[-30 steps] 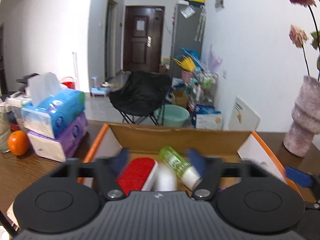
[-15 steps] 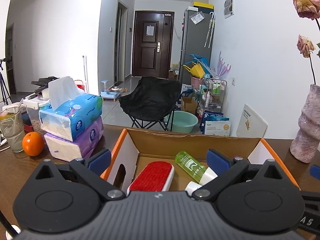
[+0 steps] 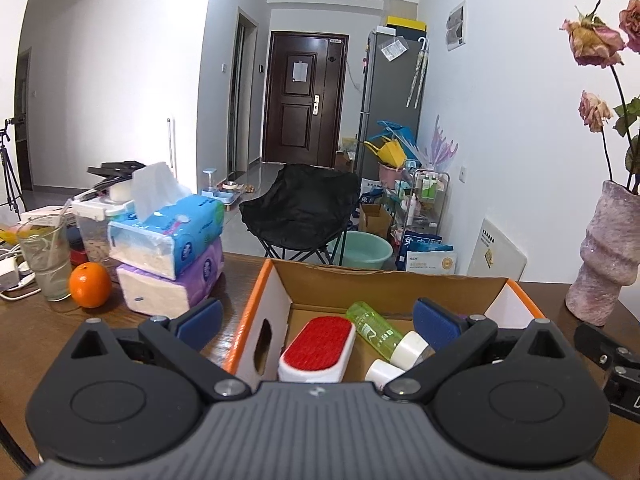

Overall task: Organize rigid objects
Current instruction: 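Withdraw both tools from the box toward the white cap and plug adapter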

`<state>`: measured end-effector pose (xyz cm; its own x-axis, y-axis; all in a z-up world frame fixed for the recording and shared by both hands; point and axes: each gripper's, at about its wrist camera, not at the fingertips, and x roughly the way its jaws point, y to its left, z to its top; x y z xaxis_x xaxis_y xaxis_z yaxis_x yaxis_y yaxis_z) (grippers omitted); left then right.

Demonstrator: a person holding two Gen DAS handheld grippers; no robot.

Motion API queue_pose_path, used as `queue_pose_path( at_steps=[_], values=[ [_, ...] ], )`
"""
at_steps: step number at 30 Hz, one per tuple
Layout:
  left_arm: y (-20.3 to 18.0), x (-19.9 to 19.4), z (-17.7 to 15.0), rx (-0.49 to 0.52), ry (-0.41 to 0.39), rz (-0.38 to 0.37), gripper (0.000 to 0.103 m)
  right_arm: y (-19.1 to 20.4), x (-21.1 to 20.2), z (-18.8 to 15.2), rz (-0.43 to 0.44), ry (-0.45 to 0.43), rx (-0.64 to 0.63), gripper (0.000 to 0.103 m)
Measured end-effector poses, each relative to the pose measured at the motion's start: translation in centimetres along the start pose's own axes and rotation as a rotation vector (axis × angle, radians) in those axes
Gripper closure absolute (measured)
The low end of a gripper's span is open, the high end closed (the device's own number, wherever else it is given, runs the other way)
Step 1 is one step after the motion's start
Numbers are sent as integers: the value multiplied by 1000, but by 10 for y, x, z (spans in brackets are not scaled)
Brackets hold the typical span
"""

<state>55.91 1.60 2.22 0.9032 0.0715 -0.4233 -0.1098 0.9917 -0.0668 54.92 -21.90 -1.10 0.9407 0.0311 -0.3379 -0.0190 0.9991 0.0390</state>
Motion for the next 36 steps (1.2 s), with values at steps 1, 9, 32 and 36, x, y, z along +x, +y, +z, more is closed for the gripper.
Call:
queue_pose_path(
  at_steps=[1, 9, 32, 36],
  values=[
    [1, -3, -1, 0, 3, 2, 0, 0, -4, -1, -2, -2, -1, 0],
    [20, -35, -13, 5, 11, 12, 0, 9, -34, -12, 0, -2, 0, 0],
    [83, -118, -50, 22, 8, 83, 0, 53, -107, -37, 50, 23, -13, 0],
    [96, -128, -58, 11, 12, 91, 0, 63, -115, -43, 56, 32, -17, 0]
  ],
)
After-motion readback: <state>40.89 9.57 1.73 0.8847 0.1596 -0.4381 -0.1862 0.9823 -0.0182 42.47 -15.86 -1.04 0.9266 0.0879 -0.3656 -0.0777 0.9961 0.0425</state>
